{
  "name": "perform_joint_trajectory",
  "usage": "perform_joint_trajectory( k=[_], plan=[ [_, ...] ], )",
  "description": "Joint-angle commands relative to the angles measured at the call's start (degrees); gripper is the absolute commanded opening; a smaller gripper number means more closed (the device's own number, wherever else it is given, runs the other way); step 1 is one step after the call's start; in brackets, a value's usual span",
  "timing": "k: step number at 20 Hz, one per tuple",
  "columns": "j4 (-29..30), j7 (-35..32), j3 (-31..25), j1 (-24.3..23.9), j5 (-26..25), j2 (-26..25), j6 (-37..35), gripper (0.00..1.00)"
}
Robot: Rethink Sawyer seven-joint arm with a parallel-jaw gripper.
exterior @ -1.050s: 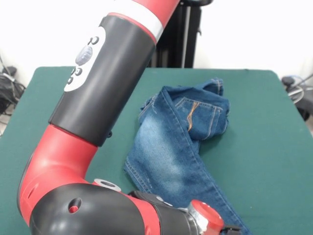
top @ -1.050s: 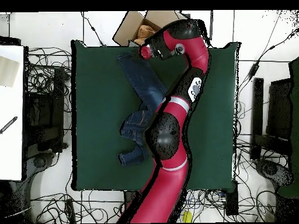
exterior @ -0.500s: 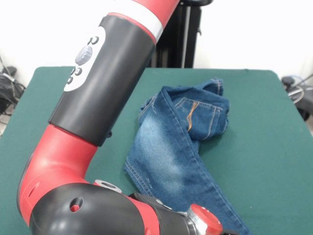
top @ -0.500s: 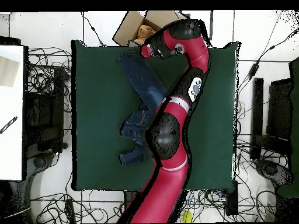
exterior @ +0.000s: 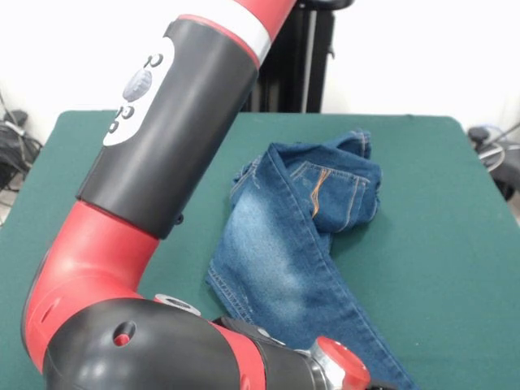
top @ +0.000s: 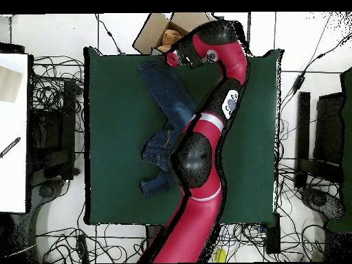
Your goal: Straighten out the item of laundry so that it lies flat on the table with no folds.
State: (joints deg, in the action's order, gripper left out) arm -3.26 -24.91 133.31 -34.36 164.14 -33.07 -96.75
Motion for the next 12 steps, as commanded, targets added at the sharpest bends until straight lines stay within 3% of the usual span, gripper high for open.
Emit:
perform_joint_trajectory(
  k=[1, 12],
  plan=[
    [-2.35, -13.53, 3.54, 1.7, -5.96, 7.04, -4.55, 1.0],
    [-0.44, -19.82, -2.22, 3.27, -14.24, 11.41, -9.93, 1.0]
  ],
)
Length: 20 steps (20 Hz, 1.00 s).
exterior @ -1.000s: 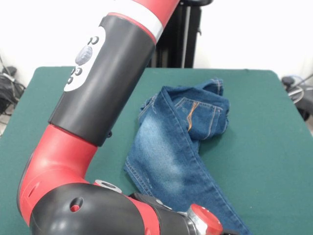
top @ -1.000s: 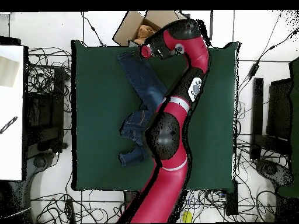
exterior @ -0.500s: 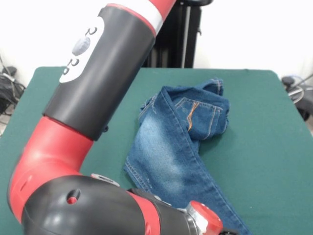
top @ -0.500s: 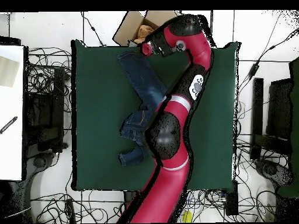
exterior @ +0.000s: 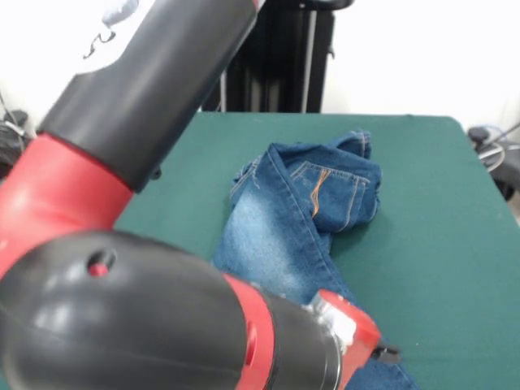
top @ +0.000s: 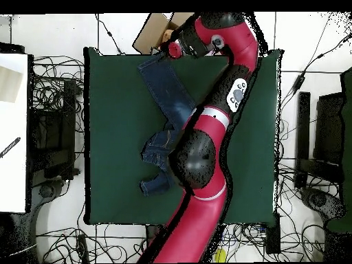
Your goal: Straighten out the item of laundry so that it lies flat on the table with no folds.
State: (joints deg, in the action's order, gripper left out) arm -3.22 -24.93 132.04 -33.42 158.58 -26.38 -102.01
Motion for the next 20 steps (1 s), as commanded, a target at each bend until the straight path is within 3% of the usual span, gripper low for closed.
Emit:
perform_joint_trajectory(
  k=[1, 10, 20],
  plan=[
    [0.0, -20.47, -2.18, 2.61, -10.2, 4.91, -5.05, 1.0],
    [7.66, -21.25, -17.37, 7.56, -27.29, 5.99, -8.22, 1.0],
    [27.17, -14.33, -37.35, 19.24, -52.22, 10.02, -12.36, 1.0]
  ],
)
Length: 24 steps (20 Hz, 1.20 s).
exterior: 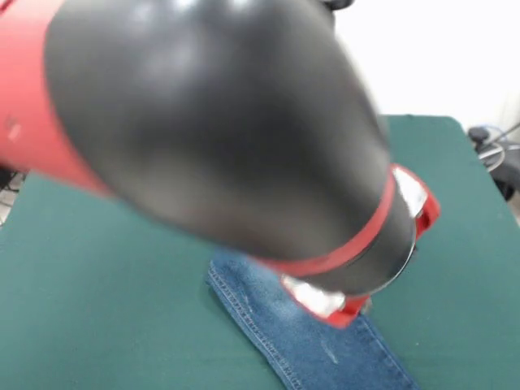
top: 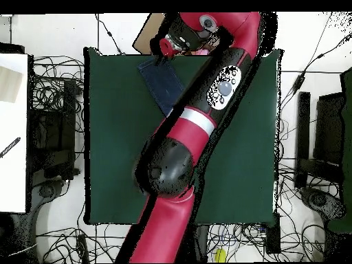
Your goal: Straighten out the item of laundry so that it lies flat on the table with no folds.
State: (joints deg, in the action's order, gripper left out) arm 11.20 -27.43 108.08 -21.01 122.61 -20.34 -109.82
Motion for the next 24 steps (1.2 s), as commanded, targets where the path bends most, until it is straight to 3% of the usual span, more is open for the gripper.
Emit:
perform_joint_trajectory(
  k=[1, 11, 24],
  plan=[
    [13.01, -11.84, -14.47, 7.12, -17.33, 4.09, -4.01, 1.0],
    [21.17, -10.31, -25.5, 12.61, -32.87, 10.72, -3.56, 1.0],
    [32.93, -6.49, -37.78, 18.97, -48.47, 17.89, 3.96, 1.0]
  ],
)
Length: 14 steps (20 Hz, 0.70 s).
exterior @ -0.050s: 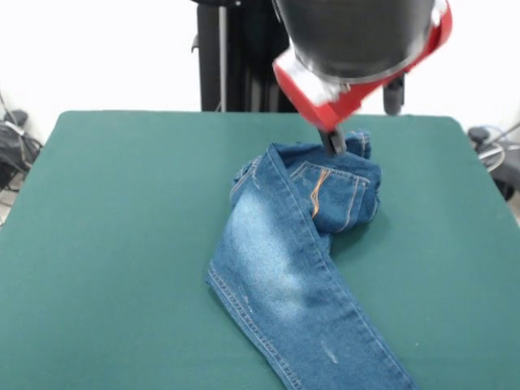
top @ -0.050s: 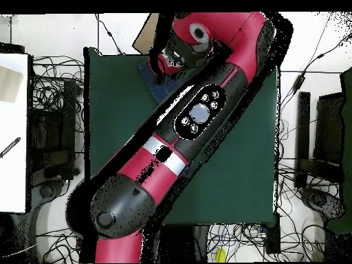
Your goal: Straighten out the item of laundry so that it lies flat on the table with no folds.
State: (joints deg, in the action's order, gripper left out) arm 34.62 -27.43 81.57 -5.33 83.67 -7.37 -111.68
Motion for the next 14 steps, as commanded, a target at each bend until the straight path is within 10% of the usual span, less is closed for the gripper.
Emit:
perform_joint_trajectory(
  k=[1, 14],
  plan=[
    [10.41, -6.43, -12.06, 3.77, -10.48, 5.47, 6.48, 1.0],
    [22.23, -5.1, -21.72, 8.8, -21.81, 12.87, 15.58, 1.0]
  ],
)
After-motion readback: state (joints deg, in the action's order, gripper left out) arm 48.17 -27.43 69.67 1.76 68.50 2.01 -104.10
